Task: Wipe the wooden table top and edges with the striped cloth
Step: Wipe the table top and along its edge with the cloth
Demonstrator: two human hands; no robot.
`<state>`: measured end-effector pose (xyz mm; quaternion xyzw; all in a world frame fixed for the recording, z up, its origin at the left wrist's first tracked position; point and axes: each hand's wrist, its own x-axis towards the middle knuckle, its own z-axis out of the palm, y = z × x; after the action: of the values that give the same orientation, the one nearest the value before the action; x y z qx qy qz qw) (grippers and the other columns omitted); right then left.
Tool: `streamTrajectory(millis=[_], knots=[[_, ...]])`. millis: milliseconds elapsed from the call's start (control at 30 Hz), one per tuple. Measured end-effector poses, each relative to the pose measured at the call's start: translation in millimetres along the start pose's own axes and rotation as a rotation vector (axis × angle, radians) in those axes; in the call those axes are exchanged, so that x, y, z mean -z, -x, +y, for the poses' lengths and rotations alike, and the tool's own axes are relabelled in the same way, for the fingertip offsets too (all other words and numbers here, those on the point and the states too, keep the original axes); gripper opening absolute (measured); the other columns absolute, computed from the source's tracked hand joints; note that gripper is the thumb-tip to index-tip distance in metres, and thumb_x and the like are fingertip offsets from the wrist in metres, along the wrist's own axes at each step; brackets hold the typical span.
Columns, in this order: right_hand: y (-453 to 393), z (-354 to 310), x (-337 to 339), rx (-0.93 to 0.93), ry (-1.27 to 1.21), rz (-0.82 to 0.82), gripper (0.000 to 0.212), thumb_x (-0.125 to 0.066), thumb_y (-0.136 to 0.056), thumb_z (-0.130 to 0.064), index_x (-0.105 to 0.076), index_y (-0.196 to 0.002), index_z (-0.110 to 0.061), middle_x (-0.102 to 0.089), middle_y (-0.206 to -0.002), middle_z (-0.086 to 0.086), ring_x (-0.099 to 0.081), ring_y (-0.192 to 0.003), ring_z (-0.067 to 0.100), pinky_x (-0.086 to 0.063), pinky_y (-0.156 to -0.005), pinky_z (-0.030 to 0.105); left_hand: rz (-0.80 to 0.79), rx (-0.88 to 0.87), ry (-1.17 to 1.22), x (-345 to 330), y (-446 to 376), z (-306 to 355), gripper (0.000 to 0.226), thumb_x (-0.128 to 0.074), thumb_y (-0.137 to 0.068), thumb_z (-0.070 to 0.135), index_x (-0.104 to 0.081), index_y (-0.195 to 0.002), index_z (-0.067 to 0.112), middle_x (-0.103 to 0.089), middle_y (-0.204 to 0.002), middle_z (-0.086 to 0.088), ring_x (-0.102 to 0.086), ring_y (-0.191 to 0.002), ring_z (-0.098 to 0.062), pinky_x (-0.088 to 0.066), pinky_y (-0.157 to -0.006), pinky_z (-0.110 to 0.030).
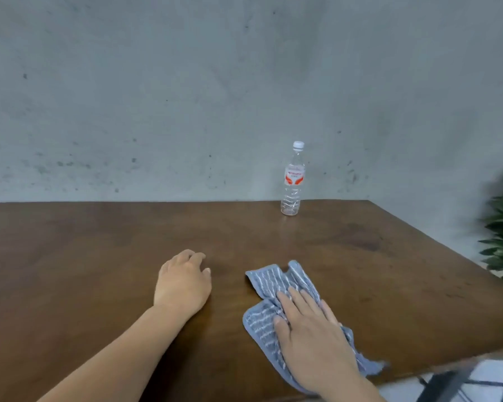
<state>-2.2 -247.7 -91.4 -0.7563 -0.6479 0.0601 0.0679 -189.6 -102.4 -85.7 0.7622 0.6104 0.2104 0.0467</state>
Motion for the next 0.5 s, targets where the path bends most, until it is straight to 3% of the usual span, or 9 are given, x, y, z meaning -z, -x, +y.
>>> streamTrajectory(millis=[67,133,300,500], knots=[[-12.8,6.4,2.7,-0.090,0.009,0.001,0.061,-0.007,-0.101,-0.054,-0.002,-0.157,-0.033,0.006,-0.163,-0.015,0.009,-0.149,0.005,0.007,-0.122,0.034,-0.021,-0.016,-0.001,-12.8,-27.3,20.3,0.043,-0.038,-0.098,0.036,-0.045,-0.139,0.022,-0.043,-0.143,0.004,-0.039,-0.132,-0.017,-0.030,-0.111,-0.032],[-33.3,8.2,4.1,-0.134,-0.009,-0.018,0.057,-0.015,-0.103,-0.047,-0.002,-0.157,-0.032,0.007,-0.163,-0.014,0.009,-0.150,0.007,0.007,-0.122,0.035,-0.036,-0.016,0.009,-24.9,-55.6,36.8,0.044,-0.037,-0.099,0.034,-0.041,-0.141,0.023,-0.039,-0.146,0.003,-0.037,-0.134,-0.017,-0.029,-0.112,-0.032],[-121.8,29.6,4.8,-0.113,0.005,-0.017,0.058,-0.012,-0.104,-0.044,-0.001,-0.158,-0.025,0.007,-0.164,-0.008,0.009,-0.150,0.012,0.007,-0.122,0.039,-0.058,0.025,0.061,-53.6,-115.2,65.4,0.049,-0.036,-0.100,0.029,-0.029,-0.148,0.022,-0.032,-0.151,0.000,-0.031,-0.138,-0.019,-0.026,-0.113,-0.032],[-232.0,39.5,6.5,0.016,-0.015,-0.017,0.056,-0.010,-0.105,-0.038,-0.003,-0.158,-0.021,0.004,-0.165,-0.004,0.006,-0.151,0.015,0.004,-0.122,0.041,-0.039,0.061,-0.022,-75.7,-132.4,71.8,0.047,-0.026,-0.102,0.034,-0.033,-0.146,0.022,-0.029,-0.152,0.001,-0.025,-0.140,-0.016,-0.021,-0.116,-0.032]])
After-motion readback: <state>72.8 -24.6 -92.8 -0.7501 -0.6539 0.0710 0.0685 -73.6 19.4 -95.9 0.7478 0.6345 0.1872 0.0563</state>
